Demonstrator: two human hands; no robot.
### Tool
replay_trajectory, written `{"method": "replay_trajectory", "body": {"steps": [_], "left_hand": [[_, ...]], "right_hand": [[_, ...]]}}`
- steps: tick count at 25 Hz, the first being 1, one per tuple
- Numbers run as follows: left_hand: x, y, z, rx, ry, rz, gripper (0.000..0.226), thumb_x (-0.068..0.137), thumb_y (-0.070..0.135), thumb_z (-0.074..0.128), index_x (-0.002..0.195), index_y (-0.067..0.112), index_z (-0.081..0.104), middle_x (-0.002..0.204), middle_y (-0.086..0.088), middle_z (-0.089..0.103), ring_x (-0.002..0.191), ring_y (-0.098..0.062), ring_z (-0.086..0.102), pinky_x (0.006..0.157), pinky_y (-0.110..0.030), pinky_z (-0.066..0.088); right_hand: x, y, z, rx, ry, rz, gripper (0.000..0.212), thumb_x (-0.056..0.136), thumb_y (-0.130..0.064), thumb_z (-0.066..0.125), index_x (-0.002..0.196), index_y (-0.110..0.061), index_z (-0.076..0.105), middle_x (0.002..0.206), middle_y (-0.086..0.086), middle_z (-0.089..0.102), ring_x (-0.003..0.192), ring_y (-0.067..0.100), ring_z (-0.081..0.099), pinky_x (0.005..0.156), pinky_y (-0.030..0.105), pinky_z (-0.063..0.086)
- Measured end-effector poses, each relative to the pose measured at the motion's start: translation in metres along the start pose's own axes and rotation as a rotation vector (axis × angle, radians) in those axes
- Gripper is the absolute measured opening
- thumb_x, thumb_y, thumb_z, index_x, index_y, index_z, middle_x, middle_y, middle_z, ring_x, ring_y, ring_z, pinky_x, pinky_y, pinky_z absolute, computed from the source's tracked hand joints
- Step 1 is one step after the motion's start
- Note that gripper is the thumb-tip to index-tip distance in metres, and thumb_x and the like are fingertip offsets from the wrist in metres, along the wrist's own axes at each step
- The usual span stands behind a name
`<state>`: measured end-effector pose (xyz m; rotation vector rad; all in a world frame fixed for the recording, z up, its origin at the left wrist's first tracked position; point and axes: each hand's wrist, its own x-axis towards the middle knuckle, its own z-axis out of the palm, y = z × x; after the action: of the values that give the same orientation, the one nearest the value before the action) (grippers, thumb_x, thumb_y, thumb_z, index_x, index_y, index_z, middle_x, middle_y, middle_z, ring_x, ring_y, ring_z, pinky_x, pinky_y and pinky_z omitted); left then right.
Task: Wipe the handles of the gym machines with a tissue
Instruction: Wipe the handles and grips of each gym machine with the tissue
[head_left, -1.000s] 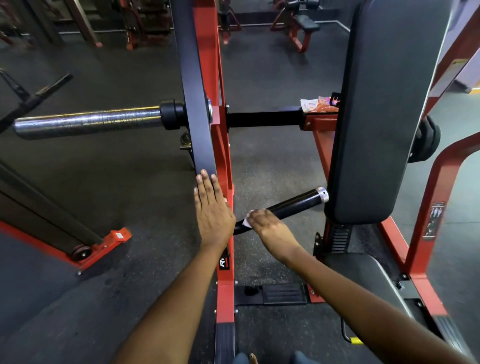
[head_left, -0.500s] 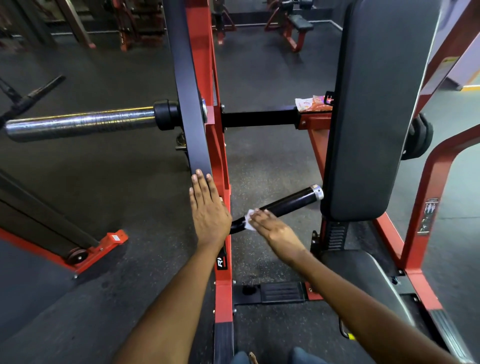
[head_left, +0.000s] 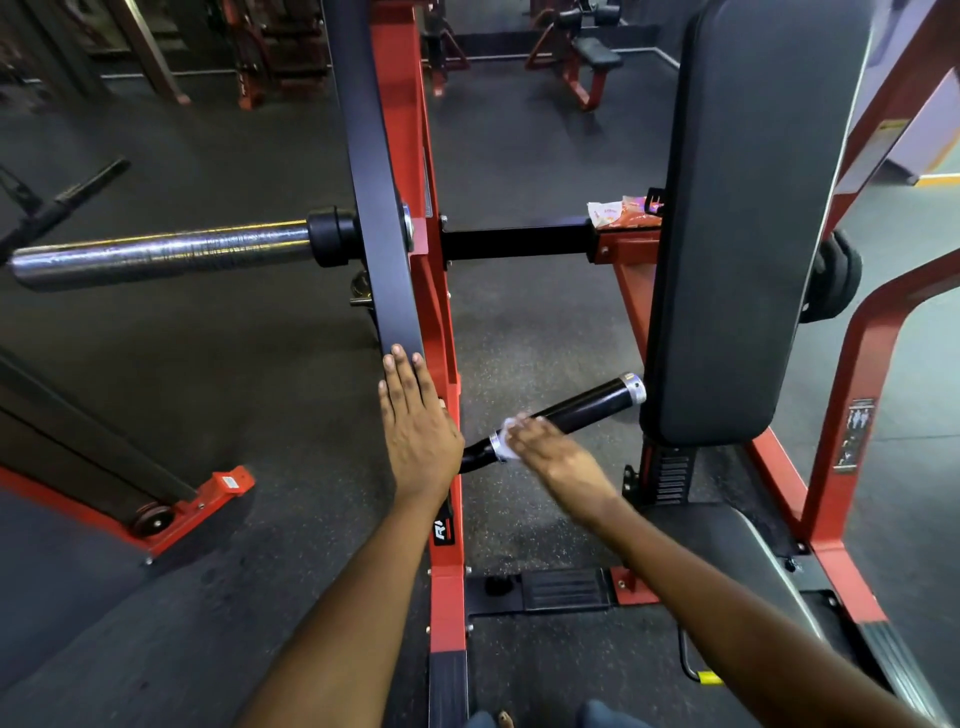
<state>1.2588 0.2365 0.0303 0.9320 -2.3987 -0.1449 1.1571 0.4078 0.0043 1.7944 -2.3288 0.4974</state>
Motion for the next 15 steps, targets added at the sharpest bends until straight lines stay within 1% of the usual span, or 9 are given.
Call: {"method": "replay_trajectory", "body": {"steps": [1,4,6,7,9,10,11,12,15], "left_hand": [[0.000,0.000,0.000,-0.002,-0.005,0.001,0.066,0.095,0.010,0.039,0.152,-0.004,0.008,0.159,-0.024,0.003,0.149,-0.036,0.001,0.121,-0.049,0.013],[0.000,-0.001,0.000,0.004,-0.008,-0.008,0.073,0.092,0.010,0.045,0.152,-0.004,0.005,0.159,-0.024,0.000,0.148,-0.035,-0.001,0.120,-0.048,0.009],[-0.001,-0.001,0.000,-0.001,-0.010,-0.011,0.075,0.091,0.010,0.047,0.152,-0.004,0.005,0.159,-0.024,0.001,0.148,-0.034,-0.002,0.120,-0.047,0.007],[-0.002,-0.001,0.001,-0.002,-0.009,-0.007,0.074,0.092,0.010,0.046,0.152,-0.004,0.005,0.159,-0.024,0.001,0.148,-0.034,-0.002,0.120,-0.047,0.008],[-0.001,-0.001,0.001,-0.012,0.001,-0.005,0.071,0.094,0.009,0.044,0.152,-0.003,0.006,0.160,-0.023,0.000,0.149,-0.034,-0.001,0.121,-0.047,0.010],[-0.001,-0.001,0.002,-0.020,0.005,-0.006,0.069,0.095,0.009,0.042,0.152,-0.003,0.006,0.159,-0.022,-0.001,0.149,-0.034,-0.002,0.121,-0.048,0.011],[-0.001,-0.001,0.001,-0.023,0.009,-0.005,0.068,0.095,0.009,0.041,0.152,-0.003,0.006,0.159,-0.021,-0.002,0.149,-0.033,-0.002,0.121,-0.048,0.012],[-0.001,0.000,0.001,-0.022,0.011,-0.003,0.067,0.095,0.009,0.040,0.152,-0.003,0.006,0.159,-0.021,-0.002,0.149,-0.033,-0.002,0.121,-0.048,0.013],[0.000,0.000,0.000,-0.034,0.000,-0.011,0.070,0.094,0.011,0.041,0.152,-0.003,0.006,0.159,-0.022,-0.001,0.148,-0.034,0.000,0.120,-0.049,0.014]], "right_hand": [[-0.006,0.024,-0.013,0.000,0.035,0.092,0.051,0.083,0.005,0.047,0.133,-0.006,0.049,0.139,0.011,0.048,0.129,0.025,0.046,0.115,0.031,0.021],[-0.035,0.075,-0.048,-0.014,0.178,0.390,0.049,0.092,-0.005,0.028,0.138,-0.008,0.045,0.145,0.008,0.041,0.137,0.024,0.034,0.117,0.025,0.015],[-0.026,0.060,-0.037,0.075,0.169,0.517,0.044,0.097,-0.002,0.033,0.137,-0.011,0.047,0.145,0.004,0.043,0.137,0.017,0.035,0.115,0.023,0.020],[-0.014,0.037,-0.022,0.080,0.124,0.466,0.046,0.096,0.002,0.037,0.138,-0.012,0.046,0.145,0.004,0.042,0.136,0.016,0.037,0.115,0.025,0.023],[0.005,-0.014,0.002,0.037,-0.023,0.205,0.048,0.088,0.004,0.038,0.133,-0.008,0.051,0.138,0.007,0.050,0.128,0.019,0.048,0.112,0.029,0.031],[0.010,-0.022,0.005,0.008,-0.031,0.053,0.045,0.085,0.000,0.040,0.125,-0.006,0.059,0.129,0.009,0.058,0.120,0.021,0.055,0.107,0.030,0.036],[0.014,-0.012,0.002,-0.043,-0.011,-0.034,0.041,0.082,-0.003,0.045,0.118,-0.006,0.064,0.120,0.010,0.064,0.113,0.022,0.060,0.102,0.032,0.042],[0.019,0.001,-0.014,-0.068,-0.015,-0.005,0.036,0.081,-0.003,0.049,0.113,-0.006,0.066,0.115,0.011,0.066,0.108,0.024,0.062,0.099,0.034,0.045],[0.024,0.045,-0.064,-0.160,-0.068,0.421,0.024,0.085,-0.002,0.051,0.103,-0.007,0.067,0.102,0.011,0.065,0.100,0.029,0.059,0.092,0.036,0.044]]}}
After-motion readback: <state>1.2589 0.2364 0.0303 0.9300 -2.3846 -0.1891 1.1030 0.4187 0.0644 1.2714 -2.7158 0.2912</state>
